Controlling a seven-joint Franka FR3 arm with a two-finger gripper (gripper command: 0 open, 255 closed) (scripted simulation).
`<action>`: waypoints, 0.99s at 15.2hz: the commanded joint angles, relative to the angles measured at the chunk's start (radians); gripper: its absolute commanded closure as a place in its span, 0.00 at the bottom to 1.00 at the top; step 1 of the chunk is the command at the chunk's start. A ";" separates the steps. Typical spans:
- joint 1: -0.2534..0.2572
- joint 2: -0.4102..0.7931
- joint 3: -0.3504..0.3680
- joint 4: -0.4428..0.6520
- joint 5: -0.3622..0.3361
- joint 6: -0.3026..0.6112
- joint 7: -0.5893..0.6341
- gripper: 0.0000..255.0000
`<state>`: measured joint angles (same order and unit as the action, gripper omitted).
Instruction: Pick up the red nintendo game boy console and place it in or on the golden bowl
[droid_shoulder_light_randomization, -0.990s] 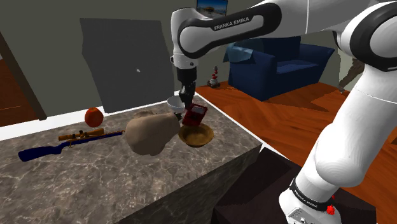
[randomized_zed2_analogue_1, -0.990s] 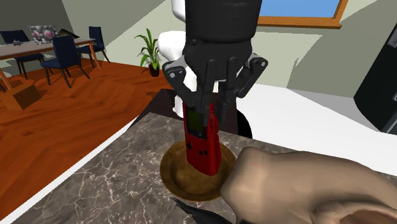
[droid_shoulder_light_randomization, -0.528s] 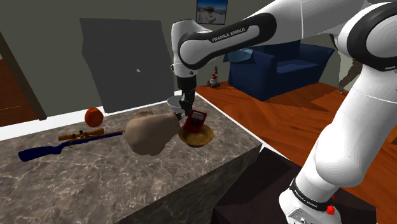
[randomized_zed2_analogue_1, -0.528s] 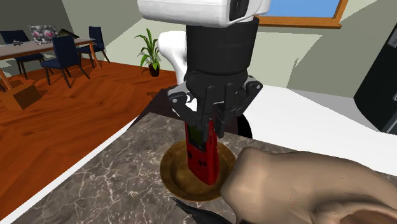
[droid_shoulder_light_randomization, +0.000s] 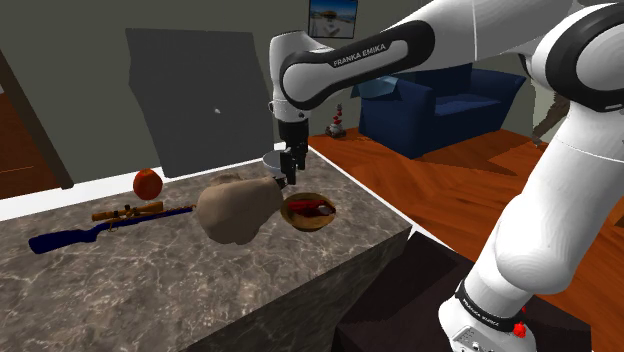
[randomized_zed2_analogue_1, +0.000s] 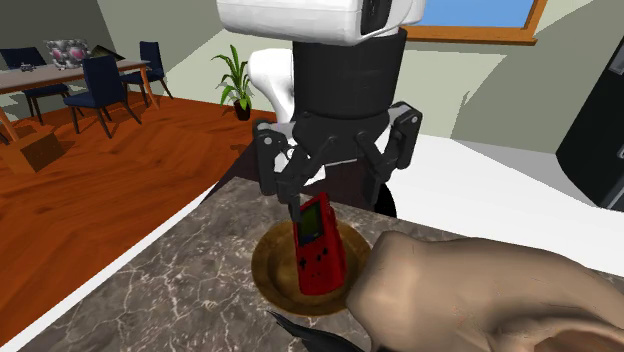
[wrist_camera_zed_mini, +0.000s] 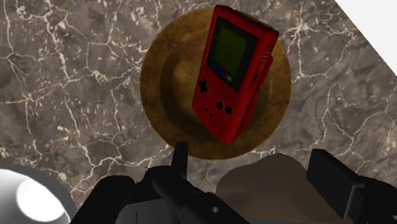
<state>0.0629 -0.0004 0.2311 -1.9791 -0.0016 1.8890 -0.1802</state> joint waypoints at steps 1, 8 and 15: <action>0.000 0.000 0.000 0.000 0.000 0.000 0.000 0.00; 0.000 -0.007 0.000 0.120 0.002 -0.127 -0.001 0.00; 0.000 -0.007 0.000 0.120 0.002 -0.127 -0.001 0.00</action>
